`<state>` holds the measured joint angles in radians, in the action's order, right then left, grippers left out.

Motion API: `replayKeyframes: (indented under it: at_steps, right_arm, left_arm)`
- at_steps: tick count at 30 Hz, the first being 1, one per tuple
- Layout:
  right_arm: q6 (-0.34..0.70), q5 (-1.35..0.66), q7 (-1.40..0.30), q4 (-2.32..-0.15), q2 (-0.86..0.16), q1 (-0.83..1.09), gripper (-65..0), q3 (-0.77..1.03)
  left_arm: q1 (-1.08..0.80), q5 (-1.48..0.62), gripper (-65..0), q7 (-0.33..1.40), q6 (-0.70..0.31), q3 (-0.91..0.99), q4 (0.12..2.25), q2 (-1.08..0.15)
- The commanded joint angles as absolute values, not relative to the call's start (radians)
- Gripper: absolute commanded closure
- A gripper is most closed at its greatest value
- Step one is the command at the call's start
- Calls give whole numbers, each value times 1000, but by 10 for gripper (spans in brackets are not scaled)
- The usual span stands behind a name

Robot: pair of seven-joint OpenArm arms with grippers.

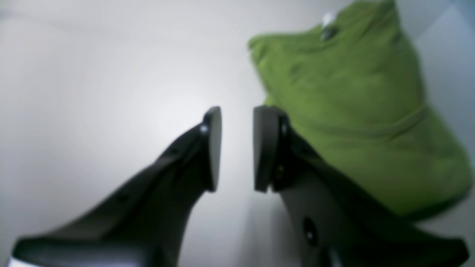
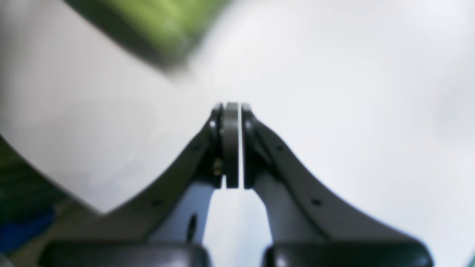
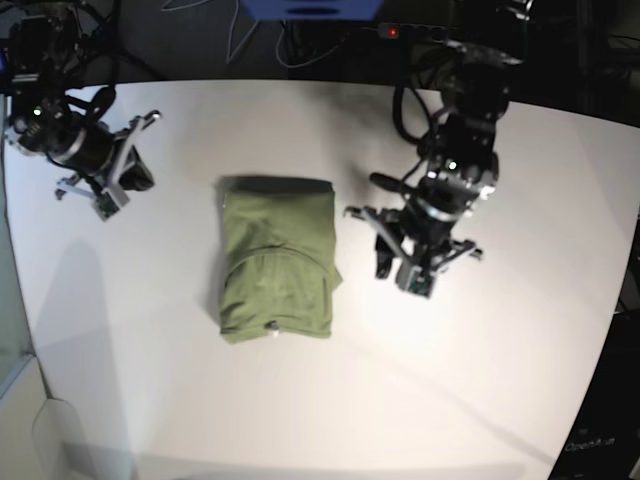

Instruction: Fold the T-shirt properly

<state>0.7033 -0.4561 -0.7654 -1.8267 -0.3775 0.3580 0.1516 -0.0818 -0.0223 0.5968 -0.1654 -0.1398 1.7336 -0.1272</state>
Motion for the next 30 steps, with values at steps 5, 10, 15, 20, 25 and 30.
replayKeyframes:
  at_steps: [5, 10, 15, 20, 25, 30]
  right_arm:
    - [698, -479, -690, -1883, -395, 496, 0, 269]
    - [698, -478, -694, -1917, -334, 613, 0, 387]
    - [698, -478, -684, -1917, -323, 720, 0, 469]
    - [698, -455, -605, -1917, -275, 839, 0, 539]
    - [698, -220, -518, -1880, -137, 865, 0, 545]
    - [698, 62, -325, -1689, 4, 799, 0, 538]
  left_arm:
    - [-298, -28, -142, 567, -182, 22, 1922, -179]
    - [-463, -30, -142, 567, -183, 110, 2026, -180]
    - [-621, -30, -142, 567, -183, 110, 2064, -173]
    - [-756, -28, -142, 567, -183, 94, 2075, -136]
    - [-871, -27, -142, 567, -183, 93, 2066, -108]
    - [-886, -30, -142, 539, -183, 94, 1931, -110]
